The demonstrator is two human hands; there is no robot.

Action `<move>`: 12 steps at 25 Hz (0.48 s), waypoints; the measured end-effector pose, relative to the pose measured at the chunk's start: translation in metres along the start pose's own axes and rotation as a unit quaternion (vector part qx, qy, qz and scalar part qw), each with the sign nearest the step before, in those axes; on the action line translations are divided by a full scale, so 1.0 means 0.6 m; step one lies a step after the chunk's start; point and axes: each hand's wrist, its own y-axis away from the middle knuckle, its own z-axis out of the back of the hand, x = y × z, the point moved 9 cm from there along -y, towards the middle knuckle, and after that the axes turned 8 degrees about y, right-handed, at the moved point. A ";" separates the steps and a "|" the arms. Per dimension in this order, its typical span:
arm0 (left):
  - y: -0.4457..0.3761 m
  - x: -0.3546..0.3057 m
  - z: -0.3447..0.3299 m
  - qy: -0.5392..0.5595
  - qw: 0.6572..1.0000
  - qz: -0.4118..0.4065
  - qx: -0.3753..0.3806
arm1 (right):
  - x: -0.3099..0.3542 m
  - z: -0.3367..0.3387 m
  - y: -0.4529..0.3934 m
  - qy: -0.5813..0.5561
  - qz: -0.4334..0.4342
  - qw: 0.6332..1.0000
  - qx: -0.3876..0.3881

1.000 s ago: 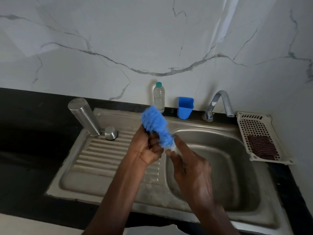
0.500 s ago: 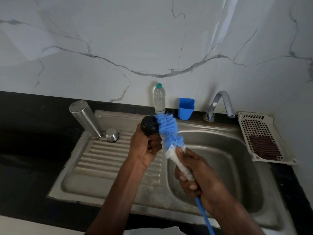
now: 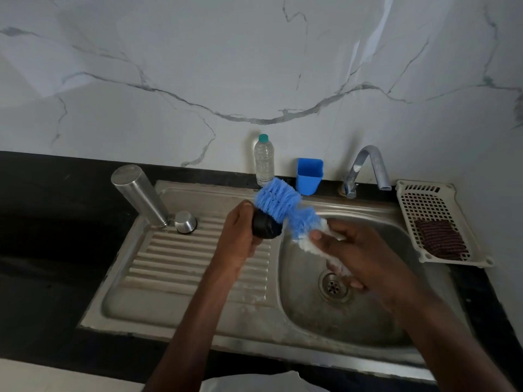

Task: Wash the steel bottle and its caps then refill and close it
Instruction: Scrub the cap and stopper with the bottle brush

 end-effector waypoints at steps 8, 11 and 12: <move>0.051 -0.088 -0.008 -0.259 0.877 -0.375 -0.152 | 0.084 0.000 0.047 0.292 0.165 0.921 -0.197; 0.040 -0.078 0.007 -0.222 0.894 -0.349 -0.173 | 0.085 -0.017 0.052 0.336 0.148 0.907 -0.205; 0.034 -0.071 0.021 -0.200 0.904 -0.328 -0.188 | 0.078 -0.029 0.068 0.353 0.150 0.901 -0.202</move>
